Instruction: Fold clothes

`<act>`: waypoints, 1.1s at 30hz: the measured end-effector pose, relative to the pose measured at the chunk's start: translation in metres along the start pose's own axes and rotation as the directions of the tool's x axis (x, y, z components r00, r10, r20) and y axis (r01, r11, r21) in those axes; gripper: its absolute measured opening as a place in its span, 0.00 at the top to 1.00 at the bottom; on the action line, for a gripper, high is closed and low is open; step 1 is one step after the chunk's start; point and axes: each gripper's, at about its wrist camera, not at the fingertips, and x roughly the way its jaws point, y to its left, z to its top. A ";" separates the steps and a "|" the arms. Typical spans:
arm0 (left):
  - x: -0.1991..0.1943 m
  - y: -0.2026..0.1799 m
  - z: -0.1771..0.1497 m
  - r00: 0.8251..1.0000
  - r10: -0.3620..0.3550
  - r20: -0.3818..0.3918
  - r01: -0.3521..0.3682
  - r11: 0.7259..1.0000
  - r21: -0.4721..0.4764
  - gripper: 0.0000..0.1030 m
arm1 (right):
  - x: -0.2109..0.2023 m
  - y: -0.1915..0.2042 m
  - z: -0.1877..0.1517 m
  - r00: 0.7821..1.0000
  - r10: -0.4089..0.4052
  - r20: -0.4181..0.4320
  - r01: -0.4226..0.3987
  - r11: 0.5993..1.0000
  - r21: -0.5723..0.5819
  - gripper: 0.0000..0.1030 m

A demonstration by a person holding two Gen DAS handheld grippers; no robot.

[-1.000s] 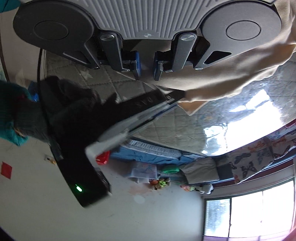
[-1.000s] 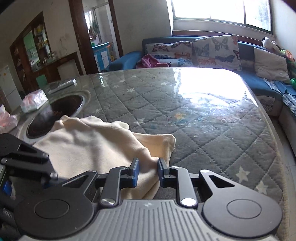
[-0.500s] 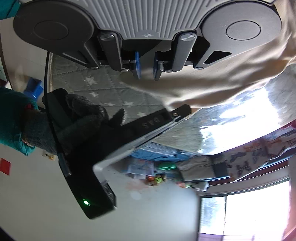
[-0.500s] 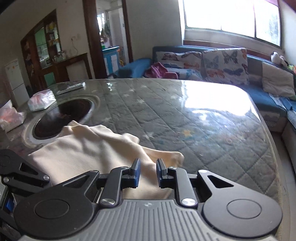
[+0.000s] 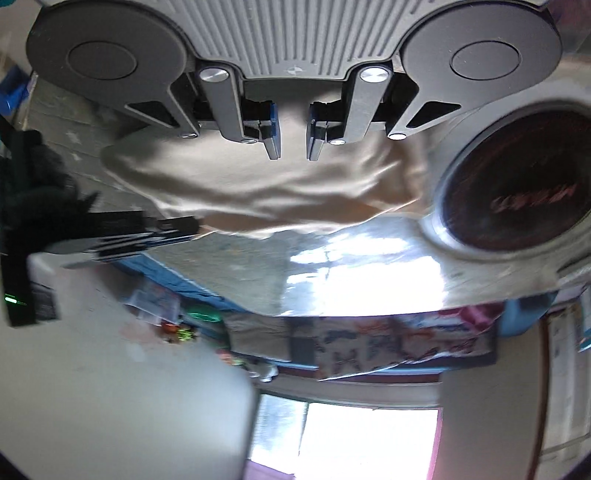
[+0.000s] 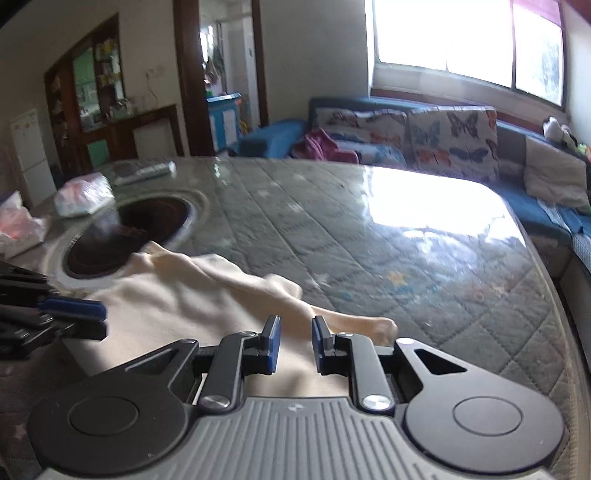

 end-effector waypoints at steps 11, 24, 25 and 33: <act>-0.024 0.042 -0.013 0.999 0.037 -0.019 -0.038 0.996 -0.081 0.82 | 0.005 0.017 -0.013 1.000 0.003 -0.020 -0.003 1.000 -0.021 0.83; 0.043 0.031 0.033 0.997 0.050 -0.054 -0.051 0.998 -0.026 0.82 | 0.048 0.022 0.009 0.998 -0.034 -0.058 0.032 0.999 -0.042 0.84; 0.047 0.032 0.035 0.997 0.051 -0.061 -0.052 0.998 -0.029 0.82 | 0.051 0.021 0.010 0.997 -0.038 -0.061 0.036 0.999 -0.037 0.84; 0.063 0.038 0.041 0.995 0.054 -0.088 -0.060 0.996 -0.068 0.70 | 0.059 0.019 0.016 0.998 -0.033 -0.061 0.031 0.999 -0.032 0.83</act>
